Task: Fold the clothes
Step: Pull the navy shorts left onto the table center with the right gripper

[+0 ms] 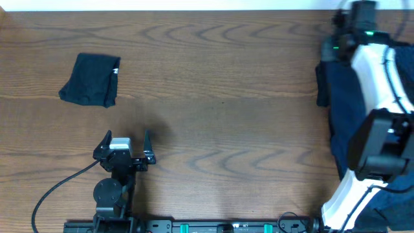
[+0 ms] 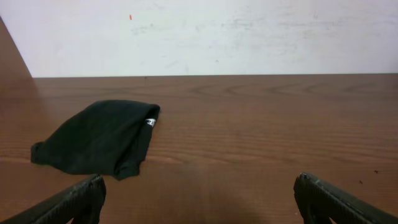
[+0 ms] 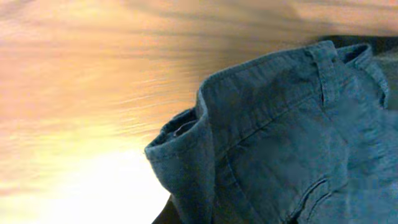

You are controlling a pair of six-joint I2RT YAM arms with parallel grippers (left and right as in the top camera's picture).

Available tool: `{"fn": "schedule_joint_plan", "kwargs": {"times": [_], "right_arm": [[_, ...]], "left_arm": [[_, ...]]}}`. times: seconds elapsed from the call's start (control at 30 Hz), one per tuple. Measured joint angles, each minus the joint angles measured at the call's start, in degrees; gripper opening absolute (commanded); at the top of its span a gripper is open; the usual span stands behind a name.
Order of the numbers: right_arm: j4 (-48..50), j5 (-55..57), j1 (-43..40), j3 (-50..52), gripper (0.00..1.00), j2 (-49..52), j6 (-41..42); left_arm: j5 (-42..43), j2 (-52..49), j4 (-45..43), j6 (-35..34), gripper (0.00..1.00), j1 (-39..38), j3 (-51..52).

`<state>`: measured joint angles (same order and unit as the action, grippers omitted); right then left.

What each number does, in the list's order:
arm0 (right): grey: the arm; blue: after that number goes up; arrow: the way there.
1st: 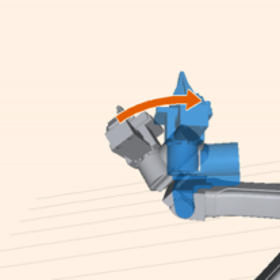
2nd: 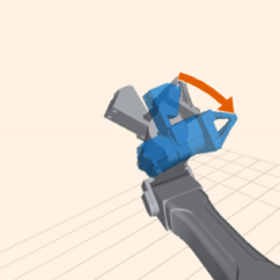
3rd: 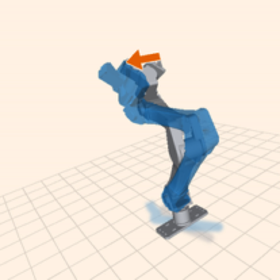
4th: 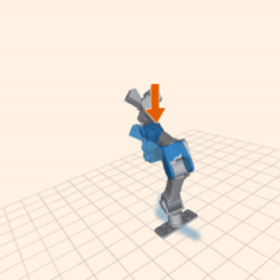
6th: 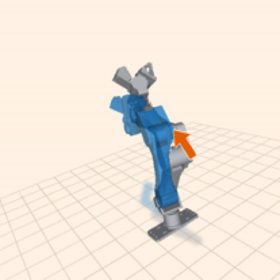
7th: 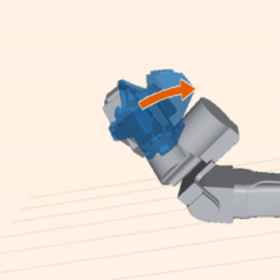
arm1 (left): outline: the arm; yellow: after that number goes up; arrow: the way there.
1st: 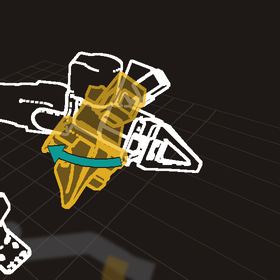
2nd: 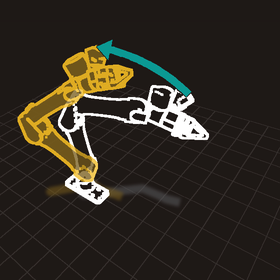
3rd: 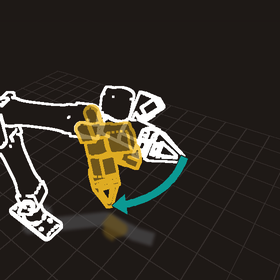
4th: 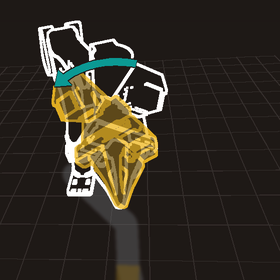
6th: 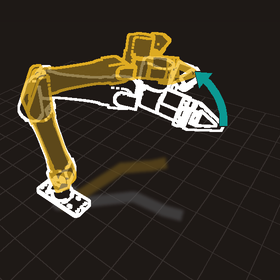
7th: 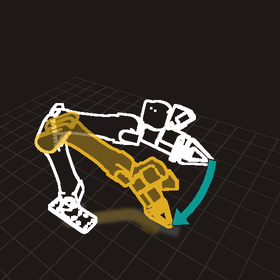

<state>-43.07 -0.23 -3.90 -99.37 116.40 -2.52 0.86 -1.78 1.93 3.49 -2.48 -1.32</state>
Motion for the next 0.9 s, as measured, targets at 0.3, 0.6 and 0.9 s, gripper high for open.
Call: {"fn": "schedule_joint_plan", "kwargs": {"times": [0.3,0.6,0.9], "right_arm": [[-2.25,-6.27,18.43,0.0,0.03,0.0,7.96],[-2.43,-7.61,39.21,0.0,0.14,0.02,12.02],[-1.99,-2.27,50.07,0.0,0.37,0.87,12.81]], "left_arm": [[0.0,0.0,0.02,0.0,0.98,0.0,0.0],[0.0,0.0,0.02,0.0,0.98,0.0,0.0],[0.0,0.0,0.02,0.0,0.98,0.0,0.0]]}}
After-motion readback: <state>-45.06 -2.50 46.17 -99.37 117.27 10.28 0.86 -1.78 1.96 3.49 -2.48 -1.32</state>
